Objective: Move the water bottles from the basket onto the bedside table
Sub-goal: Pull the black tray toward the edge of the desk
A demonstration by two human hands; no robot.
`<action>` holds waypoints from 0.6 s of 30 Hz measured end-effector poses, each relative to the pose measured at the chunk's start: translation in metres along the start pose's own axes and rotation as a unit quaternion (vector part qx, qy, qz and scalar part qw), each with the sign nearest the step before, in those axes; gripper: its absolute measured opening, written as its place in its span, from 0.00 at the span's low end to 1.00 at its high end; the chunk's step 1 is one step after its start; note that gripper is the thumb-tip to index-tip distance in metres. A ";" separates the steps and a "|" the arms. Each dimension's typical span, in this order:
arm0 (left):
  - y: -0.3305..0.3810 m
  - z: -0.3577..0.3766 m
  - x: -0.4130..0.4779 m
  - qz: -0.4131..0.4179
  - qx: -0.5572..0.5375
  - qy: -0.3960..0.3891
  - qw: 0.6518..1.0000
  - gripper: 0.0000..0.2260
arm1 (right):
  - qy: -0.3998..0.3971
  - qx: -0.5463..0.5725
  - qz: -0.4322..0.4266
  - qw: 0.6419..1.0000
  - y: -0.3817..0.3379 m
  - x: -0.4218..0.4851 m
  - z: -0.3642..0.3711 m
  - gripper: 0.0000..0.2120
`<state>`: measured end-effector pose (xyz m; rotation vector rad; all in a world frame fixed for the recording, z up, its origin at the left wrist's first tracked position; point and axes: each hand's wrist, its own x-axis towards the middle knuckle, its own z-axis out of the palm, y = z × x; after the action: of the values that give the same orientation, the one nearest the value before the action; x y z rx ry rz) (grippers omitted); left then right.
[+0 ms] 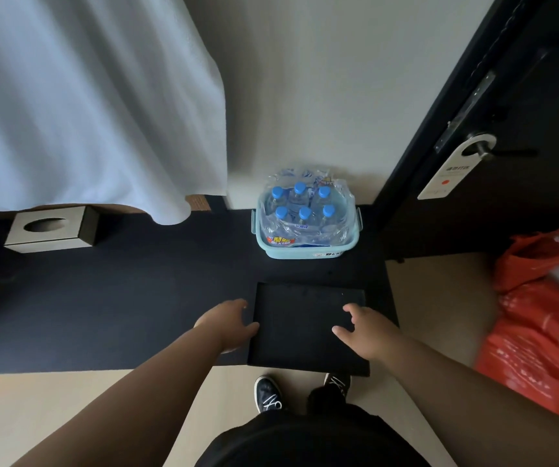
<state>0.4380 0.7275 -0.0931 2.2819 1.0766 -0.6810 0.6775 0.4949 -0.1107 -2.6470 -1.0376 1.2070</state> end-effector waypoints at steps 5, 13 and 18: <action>0.024 -0.011 0.014 -0.006 -0.013 0.005 1.000 0.33 | -0.009 0.008 -0.016 1.000 0.001 0.021 -0.017 0.35; 0.061 -0.028 0.035 -0.028 -0.043 0.041 0.998 0.30 | -0.003 -0.010 -0.059 0.998 0.011 0.064 -0.068 0.35; 0.078 -0.039 0.056 -0.059 -0.081 0.060 0.993 0.25 | -0.016 -0.020 -0.066 0.997 0.015 0.091 -0.093 0.35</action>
<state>0.5400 0.7402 -0.0809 2.1556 1.2832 -0.4852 0.7923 0.5579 -0.1105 -2.5501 -1.2333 1.2162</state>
